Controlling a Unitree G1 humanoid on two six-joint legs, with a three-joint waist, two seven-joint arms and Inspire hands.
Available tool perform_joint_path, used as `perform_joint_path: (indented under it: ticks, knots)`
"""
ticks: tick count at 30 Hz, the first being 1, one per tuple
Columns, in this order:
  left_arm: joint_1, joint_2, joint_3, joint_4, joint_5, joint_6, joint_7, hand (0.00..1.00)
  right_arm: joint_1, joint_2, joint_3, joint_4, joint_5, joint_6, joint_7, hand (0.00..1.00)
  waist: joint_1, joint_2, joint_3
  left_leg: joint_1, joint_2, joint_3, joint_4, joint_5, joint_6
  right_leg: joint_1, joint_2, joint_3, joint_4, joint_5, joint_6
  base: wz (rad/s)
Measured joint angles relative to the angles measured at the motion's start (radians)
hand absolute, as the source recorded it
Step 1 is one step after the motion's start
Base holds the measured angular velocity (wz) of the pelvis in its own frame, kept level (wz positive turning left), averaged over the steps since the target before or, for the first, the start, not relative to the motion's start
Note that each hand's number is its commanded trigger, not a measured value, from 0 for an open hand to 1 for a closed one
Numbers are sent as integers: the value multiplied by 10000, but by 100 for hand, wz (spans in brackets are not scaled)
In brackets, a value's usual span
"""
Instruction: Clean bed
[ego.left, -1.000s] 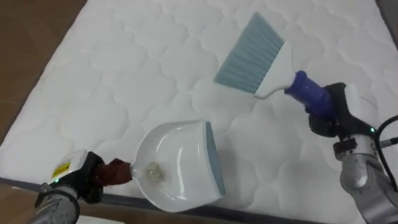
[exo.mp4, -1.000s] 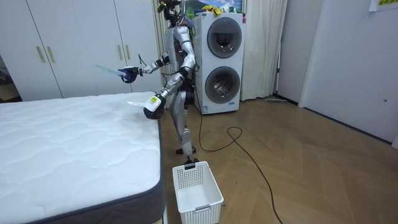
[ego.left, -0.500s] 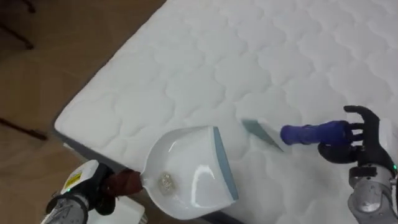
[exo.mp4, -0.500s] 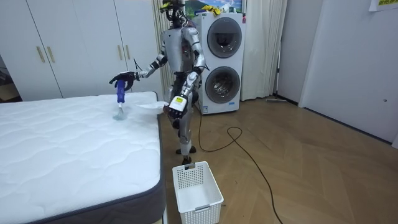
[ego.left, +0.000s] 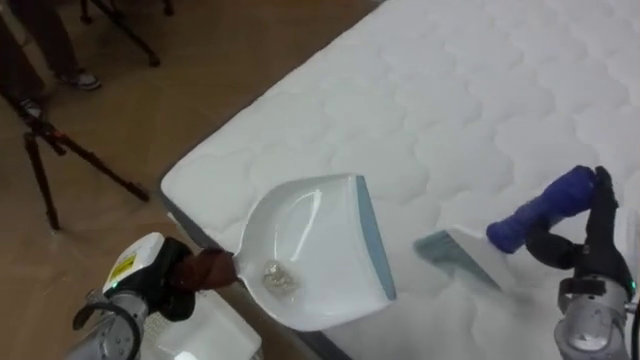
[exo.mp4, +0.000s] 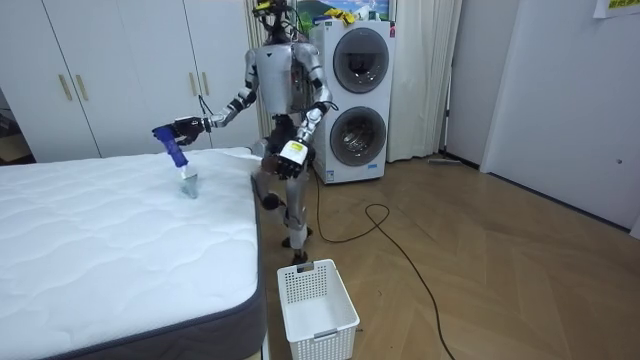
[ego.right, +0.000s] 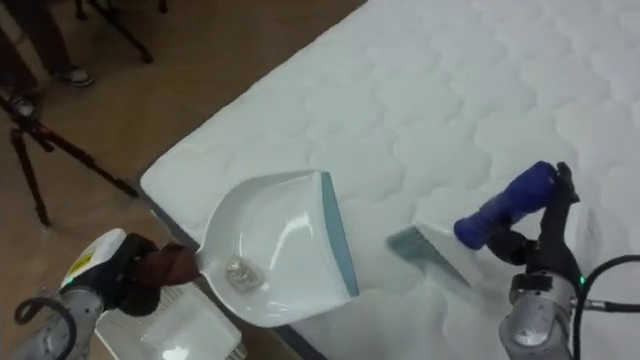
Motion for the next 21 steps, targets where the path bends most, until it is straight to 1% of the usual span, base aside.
perform_joint_path:
  ticks: [1,2,3,4,5,6,7,8,9,10,11,12,13,14,15,16,17,18,19,20,21]
  knots:
    - [60,-35,86,-61,9,53,-28,100,-129,33,33,-38,-55,-3,64,0,-17,72,11,-79,-29,-322,-13,30,-6,-126,360,402,-405,-149,-40,28]
    - [65,-41,118,-73,16,180,-176,100,-188,109,181,-103,-212,-3,111,0,-294,211,-10,-180,-78,-1080,-54,161,-18,-199,1032,998,-1276,-203,-76,73]
    - [62,-20,132,-65,3,194,-262,100,-143,215,301,-132,-384,37,103,0,-557,201,-19,-104,-310,-1999,-285,417,-24,-278,1537,1756,-2093,-179,-86,118]
    - [59,-29,186,-72,1,175,-306,100,-134,263,428,-232,-517,165,113,0,-788,187,-24,-107,-515,-2849,-451,713,-110,-347,1950,2533,-3004,-29,-157,113]
    - [16,-40,186,-73,3,163,-325,100,-109,306,419,-303,-552,219,87,0,-985,168,-7,-146,-631,-3266,-534,852,-148,-400,2082,2892,-3456,136,-190,137]
    - [-99,-111,168,-73,11,117,-346,100,-80,315,387,-333,-574,228,24,0,-1284,118,-18,-270,-922,-4109,-584,1095,-193,-555,2182,3639,-4096,586,-231,121]
    - [-164,-145,157,-74,10,58,-356,100,-67,303,346,-335,-573,231,16,0,-1360,85,-26,-378,-1079,-4429,-559,1178,-223,-619,2149,3933,-4300,813,-213,152]
    - [-312,-206,133,-124,28,-78,-367,100,50,298,186,-359,-571,235,32,0,-1389,-65,-21,-613,-1478,-4868,-462,1295,-279,-648,1991,4258,-4488,1255,-102,144]
    - [-352,-289,46,-261,32,-98,-364,100,206,264,88,-359,-561,307,56,0,-1293,-103,47,-812,-1716,-4859,-316,1325,-335,-647,1752,3777,-4430,1726,-274,140]
    - [-337,-335,-35,-270,34,-134,-369,100,336,256,26,-357,-544,358,60,0,-1208,-161,78,-839,-1572,-4409,-200,1306,-356,-630,1607,3376,-4446,1643,-331,112]
    - [-312,-372,-192,-269,20,-179,-413,100,584,254,-122,-356,-547,419,139,0,-947,-115,73,-903,-1091,-2905,453,870,-270,-558,1306,2726,-4378,1561,-215,59]
    - [-271,-354,-206,-267,20,-220,-456,100,658,254,-146,-358,-548,447,382,0,-539,-77,77,-856,-596,-2163,1200,18,-432,-610,1049,2358,-4020,1409,-62,41]
    - [-272,-320,-199,-264,20,-219,-460,100,650,255,-144,-372,-554,447,547,0,-416,-49,79,-889,-398,-2069,1455,-333,-573,-631,909,2132,-3733,1299,15,32]
    - [-295,-211,-190,-268,24,-216,-457,100,631,282,-131,-385,-555,449,888,0,-287,58,86,-983,-520,-2296,1565,-664,-620,-719,758,1951,-3156,1072,182,64]
    - [-319,18,-156,-279,24,-209,-435,100,639,398,-43,-389,-550,485,1175,0,-246,-334,131,-904,-923,-2711,1410,-560,-641,-950,730,2395,-2852,892,179,82]
    - [-327,152,-131,-280,36,-209,-411,100,634,446,-31,-392,-526,497,1316,0,-239,-524,138,-881,-1101,-2915,1270,-487,-611,-1034,738,2761,-2772,874,159,102]
    - [-289,332,-127,-278,35,-169,-358,100,625,457,-44,-392,-474,504,1466,0,-215,-755,142,-879,-1307,-3231,1072,-427,-531,-1187,886,3188,-2768,888,169,101]
    - [-170,400,-117,-278,28,-49,-350,100,567,416,-80,-392,-477,508,1483,0,-174,-793,152,-883,-1306,-3365,1077,-389,-527,-1228,1028,3278,-2787,975,215,91]
    - [-96,424,-114,-279,28,-9,-352,100,512,412,-104,-392,-484,506,1477,0,-141,-785,156,-873,-1314,-3448,1116,-329,-475,-1242,1092,3311,-2778,1015,211,69]
    - [-7,469,-116,-279,58,64,-391,100,422,415,-111,-391,-493,487,1466,0,-70,-763,169,-845,-1374,-3625,1255,-286,-451,-1249,1157,3324,-2766,1061,213,61]
    - [6,473,-109,-280,209,138,-469,100,420,417,-111,-389,-551,385,1471,0,16,-770,164,-790,-1472,-3761,1274,-298,-431,-1271,1144,3311,-2768,1079,197,77]
